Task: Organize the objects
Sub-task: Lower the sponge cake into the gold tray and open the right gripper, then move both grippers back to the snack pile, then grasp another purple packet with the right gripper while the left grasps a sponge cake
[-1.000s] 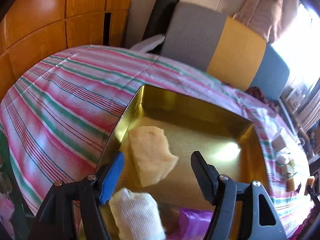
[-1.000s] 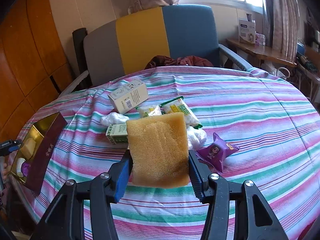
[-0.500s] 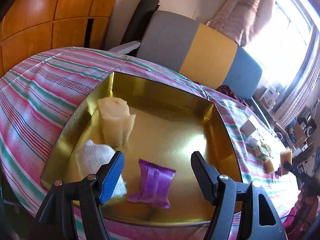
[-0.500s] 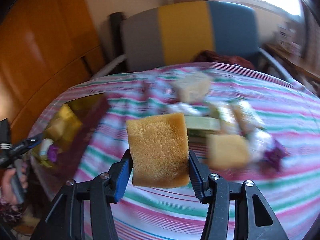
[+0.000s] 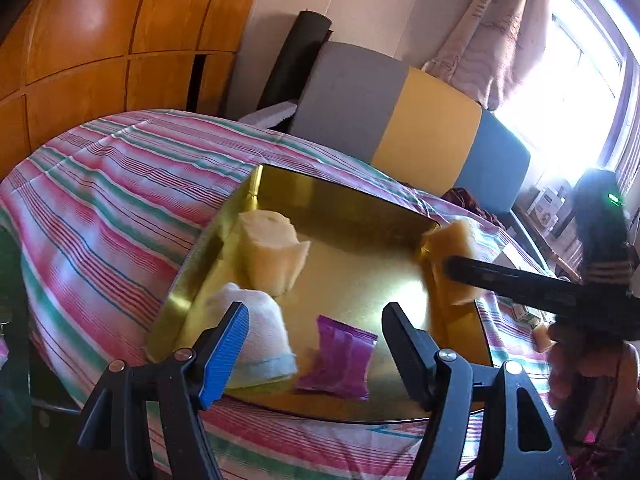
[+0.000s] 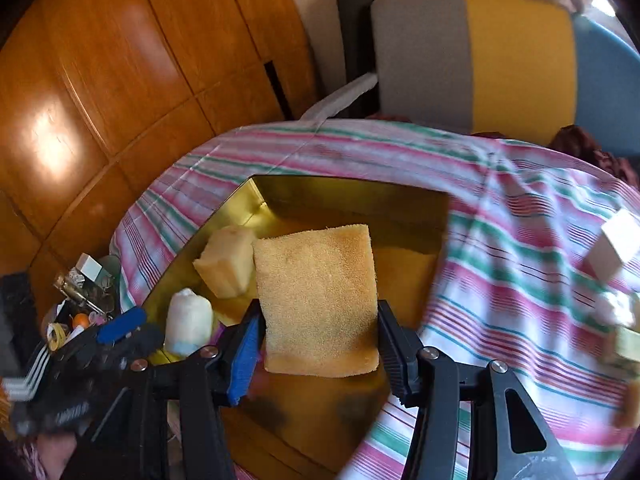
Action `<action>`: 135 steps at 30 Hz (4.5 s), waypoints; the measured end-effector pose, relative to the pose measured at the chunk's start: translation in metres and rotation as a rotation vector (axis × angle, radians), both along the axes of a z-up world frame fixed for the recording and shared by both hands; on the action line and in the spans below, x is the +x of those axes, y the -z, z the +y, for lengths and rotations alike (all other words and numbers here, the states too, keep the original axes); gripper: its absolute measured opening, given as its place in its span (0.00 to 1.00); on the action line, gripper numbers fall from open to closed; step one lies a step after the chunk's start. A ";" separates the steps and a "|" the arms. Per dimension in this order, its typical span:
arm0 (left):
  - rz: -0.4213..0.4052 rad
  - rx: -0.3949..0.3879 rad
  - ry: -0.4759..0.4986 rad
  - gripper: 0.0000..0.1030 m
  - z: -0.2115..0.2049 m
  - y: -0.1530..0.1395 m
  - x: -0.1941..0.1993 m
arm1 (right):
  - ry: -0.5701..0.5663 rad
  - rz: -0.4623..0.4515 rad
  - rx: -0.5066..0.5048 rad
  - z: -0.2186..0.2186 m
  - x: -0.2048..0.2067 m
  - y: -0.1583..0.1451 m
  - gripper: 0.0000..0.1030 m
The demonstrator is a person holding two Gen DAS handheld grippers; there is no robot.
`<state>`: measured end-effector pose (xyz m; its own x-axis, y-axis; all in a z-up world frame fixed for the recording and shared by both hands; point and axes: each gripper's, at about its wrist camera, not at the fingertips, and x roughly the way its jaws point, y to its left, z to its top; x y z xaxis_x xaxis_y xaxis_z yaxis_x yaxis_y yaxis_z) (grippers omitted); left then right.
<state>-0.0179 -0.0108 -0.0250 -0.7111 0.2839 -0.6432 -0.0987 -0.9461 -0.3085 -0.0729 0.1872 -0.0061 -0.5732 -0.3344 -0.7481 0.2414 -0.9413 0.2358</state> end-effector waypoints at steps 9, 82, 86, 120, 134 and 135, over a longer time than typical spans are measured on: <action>-0.030 0.032 -0.111 0.68 -0.030 0.005 -0.007 | 0.012 -0.116 0.093 -0.050 -0.053 0.035 0.54; 0.029 -0.146 0.552 0.68 0.180 -0.012 0.080 | 0.936 -0.205 0.023 0.443 0.136 0.041 0.58; 0.022 -0.169 0.566 0.68 0.189 -0.010 0.080 | 0.926 -0.246 0.030 0.443 0.122 0.054 0.52; -0.031 -0.300 0.984 0.69 0.483 0.037 -0.004 | 0.900 -0.220 -0.197 0.468 0.179 0.066 0.30; 0.066 -0.353 1.025 0.64 0.496 0.058 0.000 | 0.908 -0.214 -0.223 0.469 0.176 0.062 0.30; 0.073 -0.351 1.022 0.62 0.495 0.059 0.001 | 0.909 -0.216 -0.223 0.469 0.175 0.063 0.30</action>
